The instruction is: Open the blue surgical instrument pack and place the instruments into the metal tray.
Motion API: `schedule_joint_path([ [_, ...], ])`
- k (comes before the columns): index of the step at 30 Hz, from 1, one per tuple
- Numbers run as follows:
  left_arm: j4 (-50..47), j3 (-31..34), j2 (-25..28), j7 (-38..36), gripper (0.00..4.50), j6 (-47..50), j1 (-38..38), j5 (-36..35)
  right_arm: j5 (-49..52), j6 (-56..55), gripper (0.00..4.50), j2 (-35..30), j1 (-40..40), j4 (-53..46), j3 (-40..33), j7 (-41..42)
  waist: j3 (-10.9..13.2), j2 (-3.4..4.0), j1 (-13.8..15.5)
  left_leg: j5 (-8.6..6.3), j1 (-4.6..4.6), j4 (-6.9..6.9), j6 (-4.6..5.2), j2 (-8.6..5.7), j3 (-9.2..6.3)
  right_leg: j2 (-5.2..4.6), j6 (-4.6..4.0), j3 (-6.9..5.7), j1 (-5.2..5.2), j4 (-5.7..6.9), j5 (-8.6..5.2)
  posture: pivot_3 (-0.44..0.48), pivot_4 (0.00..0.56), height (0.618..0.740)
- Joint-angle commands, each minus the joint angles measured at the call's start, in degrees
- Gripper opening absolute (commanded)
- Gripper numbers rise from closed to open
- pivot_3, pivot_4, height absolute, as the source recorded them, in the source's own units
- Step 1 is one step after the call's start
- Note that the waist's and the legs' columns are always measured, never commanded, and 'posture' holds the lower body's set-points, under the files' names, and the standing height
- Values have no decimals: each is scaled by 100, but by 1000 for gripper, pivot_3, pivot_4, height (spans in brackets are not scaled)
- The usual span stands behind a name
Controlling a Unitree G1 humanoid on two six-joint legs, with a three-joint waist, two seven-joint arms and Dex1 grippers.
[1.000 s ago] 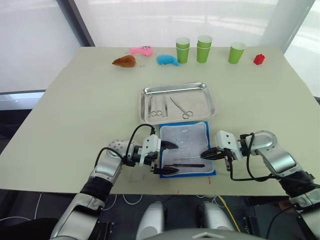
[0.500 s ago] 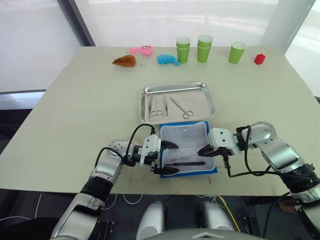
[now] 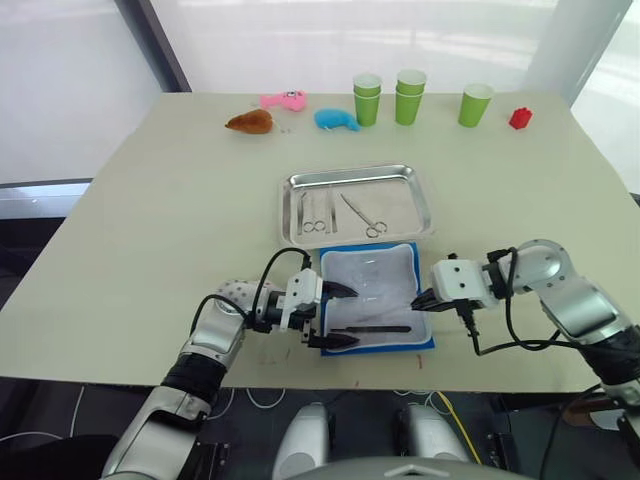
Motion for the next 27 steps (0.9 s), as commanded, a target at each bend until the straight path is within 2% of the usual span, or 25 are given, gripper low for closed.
schedule_joint_path([
  [1,777,-413,27,42,4500,331,338,534,124,-182,42,-180,59,-85,-324,57,0,0,-2,0,1,0,0,0,0,0,0,0,0,0,0,0,150,740],
  [17,749,-443,12,58,4500,353,365,547,449,-390,42,-988,555,-134,-1085,250,1,0,0,0,1,0,0,1,0,0,-7,-1,0,0,-4,0,150,740],
  [22,762,-458,-4,55,4500,347,358,557,836,-1,42,-976,794,-481,-1419,133,1,2,-3,0,1,0,0,1,1,0,-6,0,0,0,-4,0,150,740],
  [27,790,-478,-23,49,4500,335,344,569,1403,513,42,-749,688,-594,-1671,-12,1,2,-2,0,0,1,0,1,0,-1,-5,0,1,0,-3,0,150,740],
])
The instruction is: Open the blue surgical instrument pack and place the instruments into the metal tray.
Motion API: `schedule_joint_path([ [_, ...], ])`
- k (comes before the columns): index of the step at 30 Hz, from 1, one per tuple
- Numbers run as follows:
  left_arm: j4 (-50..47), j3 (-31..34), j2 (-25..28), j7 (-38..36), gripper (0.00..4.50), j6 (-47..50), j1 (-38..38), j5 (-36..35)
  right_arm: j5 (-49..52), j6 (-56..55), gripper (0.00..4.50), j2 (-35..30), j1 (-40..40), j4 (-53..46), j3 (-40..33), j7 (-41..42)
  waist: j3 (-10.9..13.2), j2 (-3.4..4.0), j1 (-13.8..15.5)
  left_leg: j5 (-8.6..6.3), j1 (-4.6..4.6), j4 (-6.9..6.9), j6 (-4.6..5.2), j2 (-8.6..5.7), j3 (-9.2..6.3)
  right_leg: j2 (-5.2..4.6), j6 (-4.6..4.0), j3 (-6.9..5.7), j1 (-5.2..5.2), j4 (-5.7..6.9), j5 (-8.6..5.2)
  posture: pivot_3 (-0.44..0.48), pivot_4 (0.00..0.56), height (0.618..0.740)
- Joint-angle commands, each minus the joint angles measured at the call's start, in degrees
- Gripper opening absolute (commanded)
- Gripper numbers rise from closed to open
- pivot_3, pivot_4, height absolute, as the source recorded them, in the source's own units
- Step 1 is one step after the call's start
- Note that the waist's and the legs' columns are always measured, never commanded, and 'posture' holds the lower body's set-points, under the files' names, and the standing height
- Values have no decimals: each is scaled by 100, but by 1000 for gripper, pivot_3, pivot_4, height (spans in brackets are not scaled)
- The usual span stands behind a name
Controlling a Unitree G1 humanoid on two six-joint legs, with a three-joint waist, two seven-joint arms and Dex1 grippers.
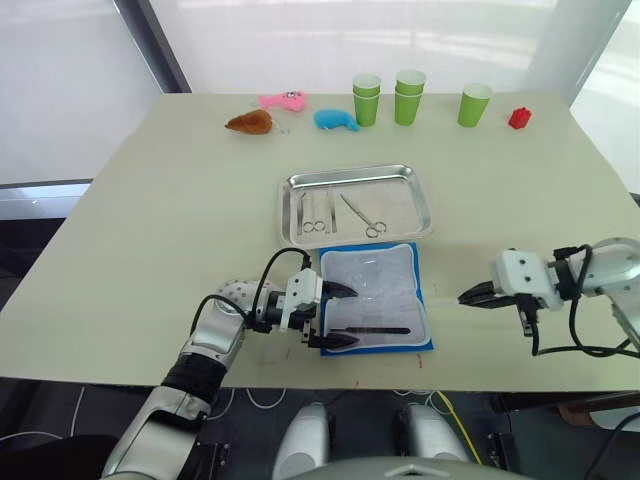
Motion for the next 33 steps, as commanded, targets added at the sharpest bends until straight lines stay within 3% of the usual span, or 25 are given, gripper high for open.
schedule_joint_path([
  [1,785,-483,-26,38,4500,333,340,572,442,324,42,130,-148,-185,-306,-108,0,0,2,0,0,0,0,0,-1,0,3,-1,0,0,2,0,150,740],
  [8,811,-483,-43,49,4500,314,332,581,915,1083,42,674,-476,-112,-405,-687,0,1,3,0,-1,0,0,0,1,0,1,1,-1,1,1,0,150,740],
  [16,785,-457,-47,98,4500,312,390,569,824,1871,42,1854,-1596,619,-171,-1821,-3,8,2,0,-1,0,0,-1,0,0,5,2,-1,3,3,0,150,740],
  [21,707,-424,-48,163,4500,341,457,548,207,1786,42,2690,-2479,1930,195,-2494,-16,29,2,1,4,0,1,0,-1,2,2,2,-1,8,3,0,150,740],
  [33,525,-356,73,163,4500,410,590,522,-1145,1150,42,4153,-3585,4480,511,-4285,-25,42,-46,1,6,0,2,3,4,9,9,10,-2,25,9,0,150,740],
])
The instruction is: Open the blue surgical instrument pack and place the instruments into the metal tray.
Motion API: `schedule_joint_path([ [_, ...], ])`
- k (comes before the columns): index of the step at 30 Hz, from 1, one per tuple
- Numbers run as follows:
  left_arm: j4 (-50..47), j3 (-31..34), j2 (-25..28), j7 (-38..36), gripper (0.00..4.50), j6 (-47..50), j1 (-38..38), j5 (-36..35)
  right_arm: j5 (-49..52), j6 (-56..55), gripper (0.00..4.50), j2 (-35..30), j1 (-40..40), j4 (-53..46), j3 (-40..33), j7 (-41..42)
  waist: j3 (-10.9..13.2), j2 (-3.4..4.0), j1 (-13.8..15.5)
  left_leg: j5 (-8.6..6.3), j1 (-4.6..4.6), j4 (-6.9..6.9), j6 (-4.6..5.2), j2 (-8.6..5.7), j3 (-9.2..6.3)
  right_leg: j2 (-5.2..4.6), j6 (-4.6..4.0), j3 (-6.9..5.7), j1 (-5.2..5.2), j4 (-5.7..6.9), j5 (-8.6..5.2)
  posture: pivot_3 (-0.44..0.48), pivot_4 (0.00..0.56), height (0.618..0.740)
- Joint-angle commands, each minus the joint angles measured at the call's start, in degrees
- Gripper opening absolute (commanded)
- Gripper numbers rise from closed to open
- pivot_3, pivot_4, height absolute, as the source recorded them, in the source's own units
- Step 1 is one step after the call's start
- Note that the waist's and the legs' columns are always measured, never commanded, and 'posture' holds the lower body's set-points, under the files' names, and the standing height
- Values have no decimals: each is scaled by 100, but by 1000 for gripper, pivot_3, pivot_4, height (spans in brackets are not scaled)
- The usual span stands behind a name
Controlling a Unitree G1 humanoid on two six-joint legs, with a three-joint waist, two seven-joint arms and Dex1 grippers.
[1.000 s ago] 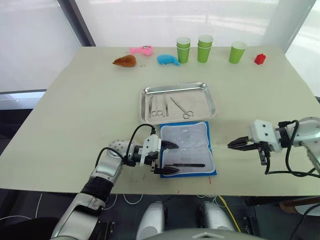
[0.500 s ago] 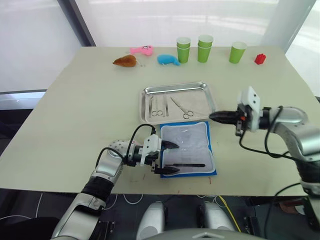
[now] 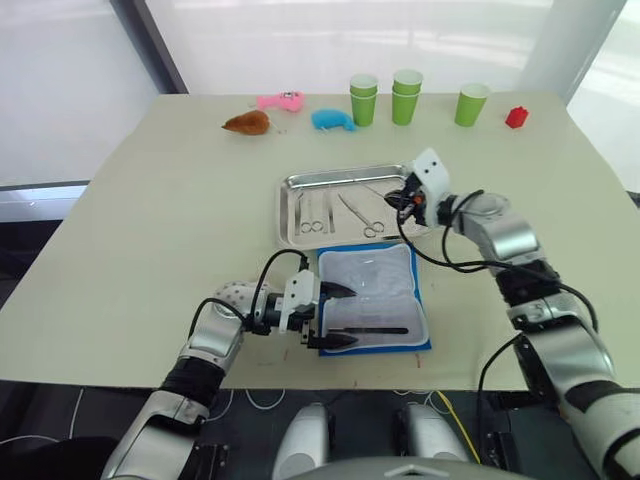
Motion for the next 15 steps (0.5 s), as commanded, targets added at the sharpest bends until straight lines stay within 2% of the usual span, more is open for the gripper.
schedule_joint_path([
  [1,605,-444,80,65,4500,422,463,526,-304,-240,42,317,-383,646,24,-438,0,1,-7,0,0,0,0,0,0,0,0,0,0,1,0,0,150,740],
  [8,484,-430,104,95,4500,497,522,514,-586,-726,42,736,-829,2050,-140,-938,1,1,-20,0,-2,-2,0,0,5,-1,-2,6,-2,1,1,0,150,740],
  [15,398,-419,166,130,4500,520,596,503,-581,-942,42,882,-996,2715,-356,-993,1,1,-55,-1,-3,-3,1,0,6,-1,-5,8,-7,2,3,0,150,740],
])
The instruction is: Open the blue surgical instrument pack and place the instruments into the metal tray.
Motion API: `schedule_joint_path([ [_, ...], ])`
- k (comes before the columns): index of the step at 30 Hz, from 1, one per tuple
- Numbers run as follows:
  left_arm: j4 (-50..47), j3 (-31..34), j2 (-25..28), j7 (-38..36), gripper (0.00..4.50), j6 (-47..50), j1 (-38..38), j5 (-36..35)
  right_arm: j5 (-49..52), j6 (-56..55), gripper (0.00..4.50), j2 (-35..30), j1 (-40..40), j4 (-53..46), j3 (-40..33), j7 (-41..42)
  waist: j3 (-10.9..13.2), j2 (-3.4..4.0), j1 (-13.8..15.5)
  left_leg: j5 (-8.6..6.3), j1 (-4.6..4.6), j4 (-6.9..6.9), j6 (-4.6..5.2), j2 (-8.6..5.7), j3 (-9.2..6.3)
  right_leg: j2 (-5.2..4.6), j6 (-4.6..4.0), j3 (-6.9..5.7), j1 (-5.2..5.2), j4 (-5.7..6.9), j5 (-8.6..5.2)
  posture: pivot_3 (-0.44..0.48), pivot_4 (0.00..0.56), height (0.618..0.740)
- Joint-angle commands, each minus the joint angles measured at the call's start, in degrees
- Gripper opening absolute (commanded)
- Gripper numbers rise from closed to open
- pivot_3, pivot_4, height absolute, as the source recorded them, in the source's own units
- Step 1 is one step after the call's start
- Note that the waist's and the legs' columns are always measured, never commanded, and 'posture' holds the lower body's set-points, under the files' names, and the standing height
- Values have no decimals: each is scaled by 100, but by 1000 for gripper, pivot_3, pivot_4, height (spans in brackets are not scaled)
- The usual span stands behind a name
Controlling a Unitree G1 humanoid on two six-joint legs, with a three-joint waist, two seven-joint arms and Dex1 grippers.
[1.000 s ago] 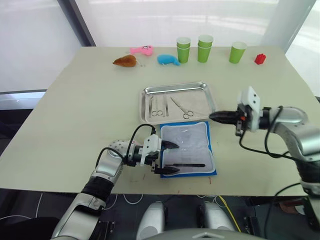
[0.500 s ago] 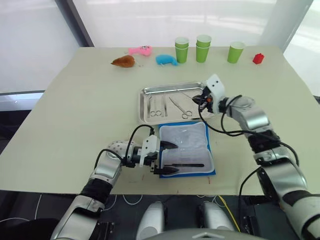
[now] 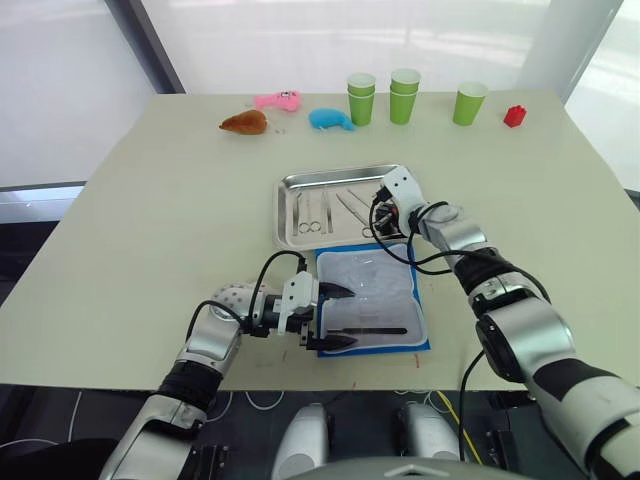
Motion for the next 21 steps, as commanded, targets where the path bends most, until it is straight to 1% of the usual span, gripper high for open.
schedule_joint_path([
  [1,586,-437,102,56,4500,515,466,501,-10,-175,307,41,-145,80,-110,27,0,0,-20,0,0,0,0,0,0,0,0,-1,0,0,0,0,150,740],
  [3,572,-437,114,65,4500,525,472,496,-18,-246,867,36,-148,77,-136,95,0,0,-31,0,0,0,0,0,-1,0,1,-1,0,0,0,0,150,740],
  [4,565,-438,120,67,4500,531,475,493,-19,-275,1326,28,-149,50,-144,119,0,0,-42,0,0,0,0,0,-1,0,2,-1,0,0,-1,0,150,740],
  [5,563,-440,125,67,4500,535,476,491,-22,-305,1894,22,-153,22,-149,139,0,0,-46,0,0,0,0,0,-1,0,3,-1,1,1,-1,0,150,740],
  [6,556,-443,127,69,4500,539,480,490,9,-309,2183,15,-161,-36,-178,180,0,0,-53,0,0,0,0,0,-1,0,3,-1,0,1,-1,0,150,740],
  [9,542,-447,129,70,4500,548,487,488,77,-347,3552,-31,-169,-213,-261,291,0,0,-62,0,1,-1,0,0,-1,0,5,-1,1,1,-2,0,150,740],
  [12,559,-447,123,66,4500,545,475,491,182,-407,3552,-158,-78,-656,-349,544,3,3,-62,0,0,0,0,0,-2,0,5,-1,1,1,-2,0,150,740],
  [16,603,-442,112,58,4500,530,439,497,425,-386,3552,-443,385,-1695,-372,1241,3,3,-59,0,-2,-1,0,0,-4,-1,6,-3,1,0,-2,0,150,740],
  [18,620,-440,107,58,4500,522,426,500,620,-375,3552,-626,777,-2386,-409,1564,2,1,-59,0,-3,-1,0,0,-5,-1,6,-4,1,0,-2,0,150,740],
  [21,639,-439,107,55,4500,509,418,503,1122,-202,3552,-995,1521,-3706,-478,2261,4,1,-51,0,-6,-1,0,0,-9,-1,6,-7,2,-1,-2,0,150,740],
])
